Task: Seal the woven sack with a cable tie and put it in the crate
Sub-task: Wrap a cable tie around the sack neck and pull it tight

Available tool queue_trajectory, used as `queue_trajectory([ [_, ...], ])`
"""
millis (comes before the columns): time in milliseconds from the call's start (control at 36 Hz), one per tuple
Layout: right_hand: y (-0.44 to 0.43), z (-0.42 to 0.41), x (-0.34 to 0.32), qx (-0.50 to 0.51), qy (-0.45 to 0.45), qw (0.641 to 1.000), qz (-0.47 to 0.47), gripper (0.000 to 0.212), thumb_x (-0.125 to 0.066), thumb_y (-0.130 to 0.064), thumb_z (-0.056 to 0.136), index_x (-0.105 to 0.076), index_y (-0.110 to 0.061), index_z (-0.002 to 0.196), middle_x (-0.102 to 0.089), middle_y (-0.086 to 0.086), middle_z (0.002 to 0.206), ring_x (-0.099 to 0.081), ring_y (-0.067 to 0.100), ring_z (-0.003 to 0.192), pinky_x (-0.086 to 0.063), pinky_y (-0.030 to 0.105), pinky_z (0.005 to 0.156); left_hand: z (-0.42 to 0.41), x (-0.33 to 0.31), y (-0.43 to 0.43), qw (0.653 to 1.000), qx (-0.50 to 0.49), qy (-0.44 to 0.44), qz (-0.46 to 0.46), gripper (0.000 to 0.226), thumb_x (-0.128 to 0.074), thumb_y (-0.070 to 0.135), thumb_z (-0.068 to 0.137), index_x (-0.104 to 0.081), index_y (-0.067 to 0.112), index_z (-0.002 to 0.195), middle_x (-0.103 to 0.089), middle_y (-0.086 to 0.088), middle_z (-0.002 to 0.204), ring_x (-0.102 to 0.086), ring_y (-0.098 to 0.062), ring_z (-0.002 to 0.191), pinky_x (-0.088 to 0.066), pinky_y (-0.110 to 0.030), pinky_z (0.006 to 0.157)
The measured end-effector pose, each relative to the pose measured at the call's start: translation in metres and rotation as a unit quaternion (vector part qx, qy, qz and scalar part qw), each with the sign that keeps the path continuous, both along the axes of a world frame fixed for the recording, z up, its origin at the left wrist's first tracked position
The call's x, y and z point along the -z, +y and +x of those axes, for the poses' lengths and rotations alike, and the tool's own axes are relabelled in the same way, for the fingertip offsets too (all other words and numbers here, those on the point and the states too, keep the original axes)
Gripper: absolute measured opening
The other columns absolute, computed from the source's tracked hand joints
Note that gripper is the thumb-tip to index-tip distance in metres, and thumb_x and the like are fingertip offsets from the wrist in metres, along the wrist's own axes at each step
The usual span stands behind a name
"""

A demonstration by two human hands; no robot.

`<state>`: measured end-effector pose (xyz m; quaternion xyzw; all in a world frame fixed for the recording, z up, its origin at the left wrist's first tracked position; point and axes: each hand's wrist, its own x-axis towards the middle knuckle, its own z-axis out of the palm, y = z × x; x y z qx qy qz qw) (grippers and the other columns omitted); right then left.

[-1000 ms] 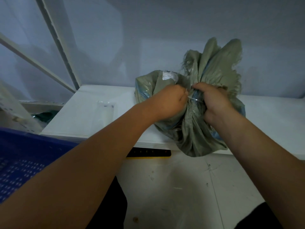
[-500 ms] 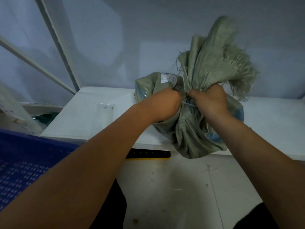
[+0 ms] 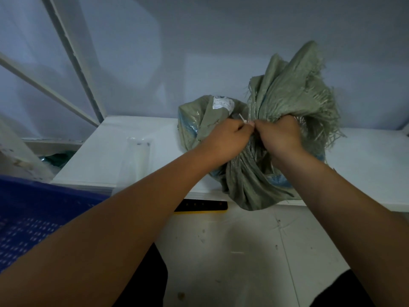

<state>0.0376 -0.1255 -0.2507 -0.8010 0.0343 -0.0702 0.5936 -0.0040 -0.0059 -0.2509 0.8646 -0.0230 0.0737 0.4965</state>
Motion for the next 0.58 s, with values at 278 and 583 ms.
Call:
queue_trajectory([
  [278, 0.0083, -0.0038, -0.0015, -0.024, 0.105, 0.979, 0.173, 0.015, -0.077, -0.007, 0.079, -0.065, -0.009, 0.088, -0.074, 0.016, 0.095, -0.074, 0.031, 0.081, -0.063, 0.047, 0.075, 0.0003, 0.0071, 0.0019, 0.999, 0.042, 0.029, -0.007, 0.047, -0.064, 0.035, 0.086, -0.056, 0.030, 0.132, -0.065, 0.007, 0.123, -0.062, -0.009, 0.110, -0.049, -0.036, 0.101],
  [583, 0.0090, -0.0065, -0.0050, -0.012, 0.090, 0.983, 0.161, 0.023, -0.078, -0.007, 0.077, -0.068, -0.003, 0.097, -0.073, 0.020, 0.095, -0.074, 0.033, 0.080, -0.063, 0.041, 0.066, 0.0014, 0.0035, 0.0019, 1.000, 0.019, 0.005, 0.018, 0.038, -0.067, 0.026, 0.086, -0.061, 0.021, 0.123, -0.066, 0.006, 0.106, -0.061, -0.004, 0.089, -0.050, -0.019, 0.076],
])
